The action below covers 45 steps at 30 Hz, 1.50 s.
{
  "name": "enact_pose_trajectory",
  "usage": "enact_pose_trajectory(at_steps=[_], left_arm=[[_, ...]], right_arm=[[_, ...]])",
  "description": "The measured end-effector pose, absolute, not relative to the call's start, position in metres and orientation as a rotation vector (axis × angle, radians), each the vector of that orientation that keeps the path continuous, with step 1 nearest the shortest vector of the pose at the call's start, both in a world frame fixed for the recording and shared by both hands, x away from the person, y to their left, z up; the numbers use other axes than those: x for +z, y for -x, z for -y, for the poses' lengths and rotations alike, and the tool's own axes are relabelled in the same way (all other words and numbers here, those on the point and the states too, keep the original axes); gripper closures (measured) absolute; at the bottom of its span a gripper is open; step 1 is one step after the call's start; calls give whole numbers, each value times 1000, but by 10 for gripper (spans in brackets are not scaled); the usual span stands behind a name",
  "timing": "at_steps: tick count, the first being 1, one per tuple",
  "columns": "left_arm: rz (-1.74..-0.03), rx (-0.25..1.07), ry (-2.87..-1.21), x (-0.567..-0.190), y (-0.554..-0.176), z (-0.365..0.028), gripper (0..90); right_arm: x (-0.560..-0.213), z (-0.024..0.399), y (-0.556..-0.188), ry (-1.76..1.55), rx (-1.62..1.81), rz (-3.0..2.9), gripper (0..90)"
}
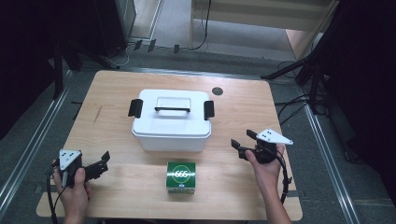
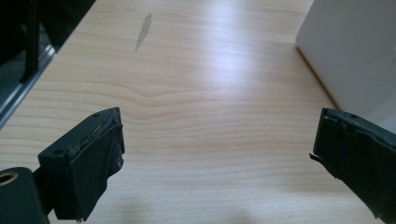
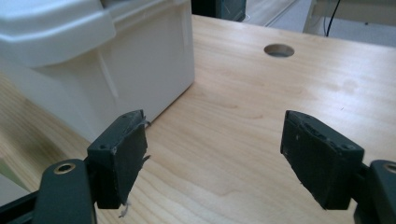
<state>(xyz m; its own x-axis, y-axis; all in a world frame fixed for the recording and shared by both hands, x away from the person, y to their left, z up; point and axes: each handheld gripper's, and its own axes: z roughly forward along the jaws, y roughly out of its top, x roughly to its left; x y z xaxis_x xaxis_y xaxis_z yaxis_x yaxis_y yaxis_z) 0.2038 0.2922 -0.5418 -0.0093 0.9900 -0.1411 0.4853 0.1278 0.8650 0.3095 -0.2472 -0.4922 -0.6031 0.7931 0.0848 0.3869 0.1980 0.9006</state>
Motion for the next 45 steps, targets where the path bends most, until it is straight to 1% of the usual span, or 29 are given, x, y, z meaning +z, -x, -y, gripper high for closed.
enact_pose_trajectory(at_steps=[2,3,4,8,10,11,12,13,14,15,16,17,18,22,23,24,28,30,38,45], left_arm=[[-1591,814,-1474,-544,-205,-296,26],[-1591,814,-1474,-544,-205,-296,26],[-1581,818,-1462,-544,-206,-298,26],[-1548,853,-1489,-544,-207,-298,26],[-1544,877,-1487,-544,-208,-300,26],[-1544,877,-1487,-544,-208,-300,26],[-1545,889,-1473,-545,-209,-301,26],[-1545,889,-1473,-545,-209,-301,26],[-1537,886,-1475,-546,-210,-300,26],[-1537,886,-1475,-546,-210,-300,26],[-1538,884,-1482,-547,-211,-299,26],[-1538,884,-1482,-547,-211,-299,26],[-1534,882,-1484,-547,-211,-299,26],[-1504,860,-1497,-548,-212,-299,26],[-1497,850,-1500,-548,-212,-299,26],[-1496,841,-1503,-548,-213,-299,27],[-1497,847,-1504,-549,-214,-298,37],[-1499,847,-1504,-549,-214,-298,39],[-1509,853,-1492,-550,-216,-297,55],[-1506,853,-1491,-550,-217,-297,61]], right_arm=[[-480,254,-315,-1055,1390,-2097,246],[-480,254,-315,-1055,1390,-2097,246],[-471,254,-319,-1015,1374,-2152,264],[-458,250,-328,-923,1314,-2300,268],[-439,242,-336,-829,1245,-2399,263],[-439,242,-336,-829,1245,-2399,263],[-427,237,-341,-773,1223,-2437,259],[-427,237,-341,-773,1223,-2437,259],[-414,232,-347,-718,1200,-2473,259],[-414,232,-347,-718,1200,-2473,259],[-403,225,-352,-667,1176,-2510,260],[-403,225,-352,-667,1176,-2510,260],[-394,218,-356,-613,1139,-2546,260],[-381,201,-365,-535,1083,-2601,262],[-381,201,-365,-535,1083,-2601,262],[-377,193,-370,-498,1055,-2637,262],[-371,177,-380,-440,1004,-2694,267],[-370,173,-383,-418,983,-2704,268],[-355,133,-390,-300,872,-2775,279],[-357,104,-393,-231,789,-2825,273]])
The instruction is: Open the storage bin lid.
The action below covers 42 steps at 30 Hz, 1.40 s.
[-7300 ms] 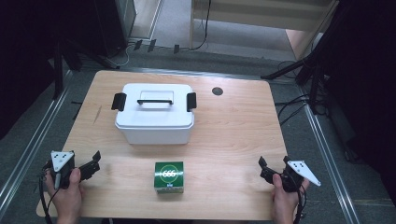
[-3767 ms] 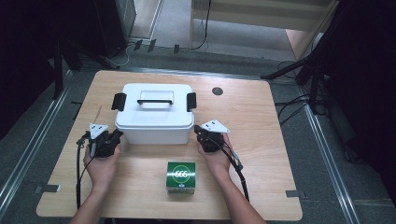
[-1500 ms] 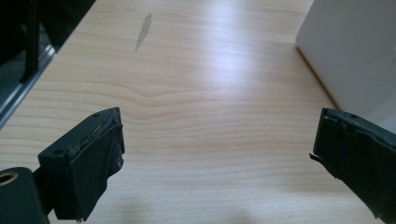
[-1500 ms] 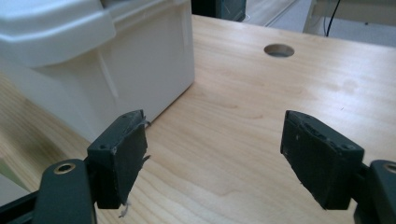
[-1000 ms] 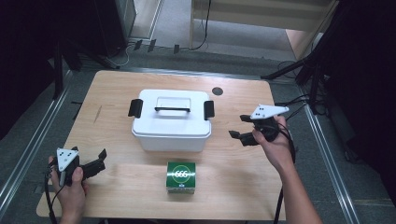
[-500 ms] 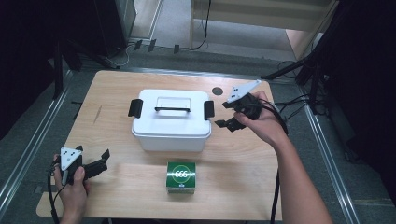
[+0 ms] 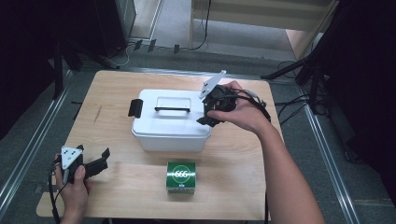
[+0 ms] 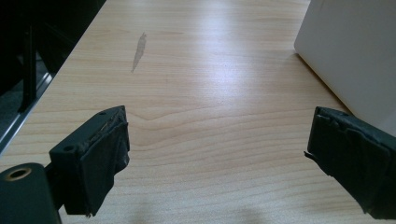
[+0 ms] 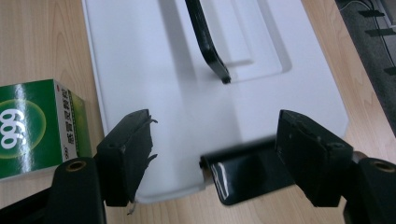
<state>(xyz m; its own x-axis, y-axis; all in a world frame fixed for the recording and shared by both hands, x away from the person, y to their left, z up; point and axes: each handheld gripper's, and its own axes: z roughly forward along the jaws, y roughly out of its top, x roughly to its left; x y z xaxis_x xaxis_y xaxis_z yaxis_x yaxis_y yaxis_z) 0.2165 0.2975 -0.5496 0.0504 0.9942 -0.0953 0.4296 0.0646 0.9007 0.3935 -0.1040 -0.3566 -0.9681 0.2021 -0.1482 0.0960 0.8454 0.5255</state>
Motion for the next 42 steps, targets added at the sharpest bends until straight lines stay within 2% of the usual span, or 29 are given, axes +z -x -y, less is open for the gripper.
enact_pose_trajectory(at_steps=[5,13,15,17,21,25,42], left_arm=[[-1499,844,-1488,-549,-216,-298,61],[-1499,842,-1486,-550,-217,-298,68],[-1495,842,-1488,-550,-217,-298,68],[-1493,843,-1490,-550,-216,-298,69],[-1489,839,-1492,-550,-216,-298,69],[-1488,839,-1492,-550,-216,-298,69],[-1488,840,-1503,-550,-217,-297,69]], right_arm=[[-356,84,-396,-184,778,-2844,293],[-352,56,-399,-123,752,-2835,394],[-353,49,-399,-87,731,-2813,461],[-353,47,-399,-82,723,-2819,479],[-357,41,-402,-45,674,-2819,625],[-358,39,-404,-39,669,-2815,695],[-358,12,-409,11,598,-2816,791]])
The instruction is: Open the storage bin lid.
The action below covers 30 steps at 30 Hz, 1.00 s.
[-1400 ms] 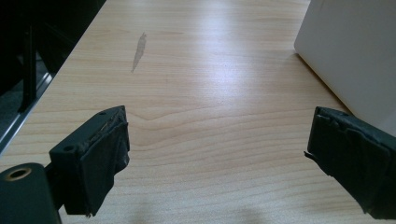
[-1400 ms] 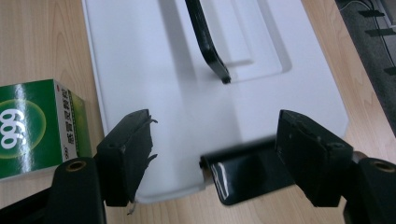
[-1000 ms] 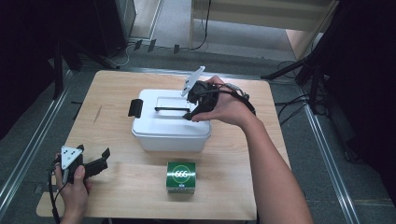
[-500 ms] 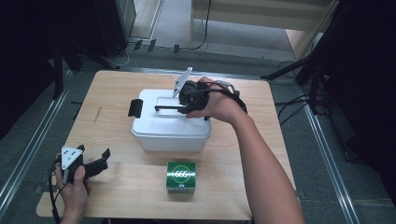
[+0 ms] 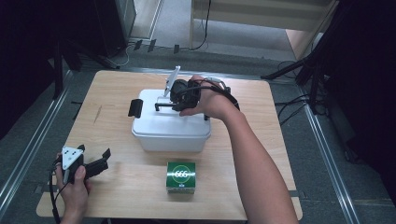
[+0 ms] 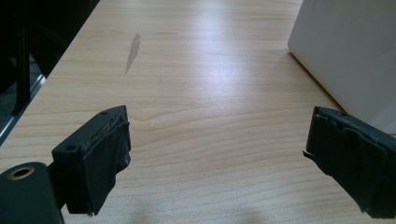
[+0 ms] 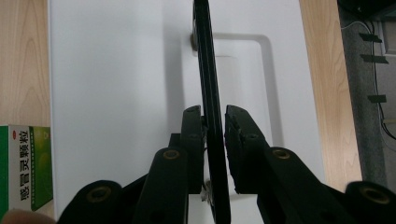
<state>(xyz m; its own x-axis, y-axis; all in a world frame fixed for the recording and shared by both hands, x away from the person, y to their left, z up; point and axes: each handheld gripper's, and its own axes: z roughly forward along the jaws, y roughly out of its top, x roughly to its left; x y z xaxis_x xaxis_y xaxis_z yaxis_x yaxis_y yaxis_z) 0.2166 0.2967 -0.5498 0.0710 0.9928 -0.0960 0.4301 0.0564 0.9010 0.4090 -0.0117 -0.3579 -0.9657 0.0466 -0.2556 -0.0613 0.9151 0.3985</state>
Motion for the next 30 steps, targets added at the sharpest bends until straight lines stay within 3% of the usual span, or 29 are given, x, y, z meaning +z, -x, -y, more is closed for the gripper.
enact_pose_trajectory(at_steps=[7,22,26,30], left_arm=[[-1488,838,-1499,-550,-217,-297,69],[-1491,841,-1505,-550,-217,-297,70],[-1504,872,-1501,-550,-217,-296,138],[-1504,873,-1498,-550,-217,-295,138]], right_arm=[[-357,7,-405,100,559,-2801,852],[-333,16,-402,127,635,-2739,854],[-324,27,-402,101,659,-2724,854],[-320,42,-402,75,648,-2716,854]])
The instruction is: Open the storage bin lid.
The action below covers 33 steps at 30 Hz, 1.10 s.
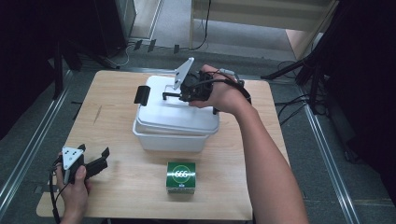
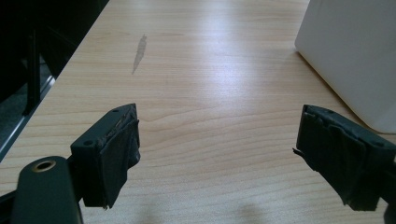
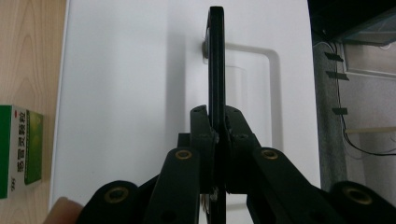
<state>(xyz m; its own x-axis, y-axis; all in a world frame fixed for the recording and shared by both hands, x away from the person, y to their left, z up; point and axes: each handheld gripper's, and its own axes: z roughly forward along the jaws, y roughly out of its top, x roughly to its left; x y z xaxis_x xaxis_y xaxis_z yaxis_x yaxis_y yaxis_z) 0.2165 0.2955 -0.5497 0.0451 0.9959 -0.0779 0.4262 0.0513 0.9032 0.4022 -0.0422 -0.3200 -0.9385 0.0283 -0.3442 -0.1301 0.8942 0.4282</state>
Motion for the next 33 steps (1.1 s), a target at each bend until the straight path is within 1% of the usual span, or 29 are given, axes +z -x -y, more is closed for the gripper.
enact_pose_trajectory(at_steps=[7,13,15,17,19,27,33], left_arm=[[-1504,873,-1493,-549,-216,-296,119],[-1517,877,-1485,-549,-216,-296,53],[-1516,873,-1486,-549,-216,-296,54],[-1517,871,-1480,-549,-215,-296,54],[-1516,870,-1480,-549,-215,-296,53],[-1511,880,-1481,-549,-214,-296,54],[-1512,887,-1480,-549,-214,-296,54]], right_arm=[[-316,73,-403,15,634,-2700,854],[-316,106,-403,-58,612,-2684,854],[-316,109,-403,-62,610,-2682,854],[-315,122,-402,-85,613,-2675,855],[-315,125,-402,-88,611,-2673,854],[-309,162,-399,-162,627,-2647,855],[-312,183,-395,-210,610,-2646,855]])
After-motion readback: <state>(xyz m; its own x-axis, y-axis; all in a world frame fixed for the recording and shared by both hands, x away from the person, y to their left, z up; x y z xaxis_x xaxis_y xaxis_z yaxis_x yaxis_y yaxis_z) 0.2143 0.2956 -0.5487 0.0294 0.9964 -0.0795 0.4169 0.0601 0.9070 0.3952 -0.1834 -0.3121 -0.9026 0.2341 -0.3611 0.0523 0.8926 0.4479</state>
